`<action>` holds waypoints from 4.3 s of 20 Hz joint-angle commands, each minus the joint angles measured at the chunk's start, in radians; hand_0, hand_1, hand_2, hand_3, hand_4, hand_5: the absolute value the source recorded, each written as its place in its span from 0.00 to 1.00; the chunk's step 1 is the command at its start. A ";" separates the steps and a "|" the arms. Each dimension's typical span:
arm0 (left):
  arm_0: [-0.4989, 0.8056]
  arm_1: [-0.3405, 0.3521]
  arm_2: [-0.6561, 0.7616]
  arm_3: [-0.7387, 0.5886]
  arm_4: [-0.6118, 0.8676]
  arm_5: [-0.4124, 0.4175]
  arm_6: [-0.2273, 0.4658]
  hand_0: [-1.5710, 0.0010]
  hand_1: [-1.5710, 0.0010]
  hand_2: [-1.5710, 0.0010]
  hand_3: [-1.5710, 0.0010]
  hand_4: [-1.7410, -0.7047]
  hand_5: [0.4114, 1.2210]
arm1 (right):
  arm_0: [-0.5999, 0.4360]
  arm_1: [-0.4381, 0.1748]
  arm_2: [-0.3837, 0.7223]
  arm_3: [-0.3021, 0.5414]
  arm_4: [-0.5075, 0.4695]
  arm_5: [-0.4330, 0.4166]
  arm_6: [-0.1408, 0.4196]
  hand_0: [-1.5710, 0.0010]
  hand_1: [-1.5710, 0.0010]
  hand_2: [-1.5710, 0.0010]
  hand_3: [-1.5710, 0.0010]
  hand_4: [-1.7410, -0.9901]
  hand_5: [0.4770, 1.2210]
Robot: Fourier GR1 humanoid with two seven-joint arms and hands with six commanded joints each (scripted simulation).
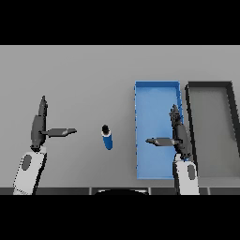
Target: Pick up the blue pipe and place it into the blue bin.
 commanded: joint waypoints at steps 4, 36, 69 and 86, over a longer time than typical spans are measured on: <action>-0.012 -0.010 -0.007 0.004 -0.008 0.008 0.001 1.00 1.00 1.00 1.00 0.75 0.22 | -0.011 -0.012 -0.012 0.009 -0.010 0.005 0.005 1.00 1.00 1.00 1.00 0.71 0.20; -0.016 -0.067 -0.378 -0.021 -0.163 -0.409 -0.062 1.00 1.00 1.00 1.00 0.57 0.06 | 0.104 -0.160 0.068 -0.133 0.158 0.048 -0.077 1.00 1.00 1.00 1.00 0.72 0.19; -0.116 -0.336 -0.378 -0.003 -0.180 -0.367 -0.167 0.02 0.01 0.01 0.01 0.27 0.99 | 0.086 -0.173 0.052 -0.104 0.156 0.051 -0.090 1.00 1.00 1.00 1.00 0.72 0.22; -0.144 -0.379 -0.368 -0.065 -0.234 -0.444 -0.087 0.00 0.00 0.00 0.00 0.26 1.00 | 0.101 -0.185 0.043 -0.143 0.163 0.038 -0.131 1.00 1.00 0.99 1.00 0.74 0.22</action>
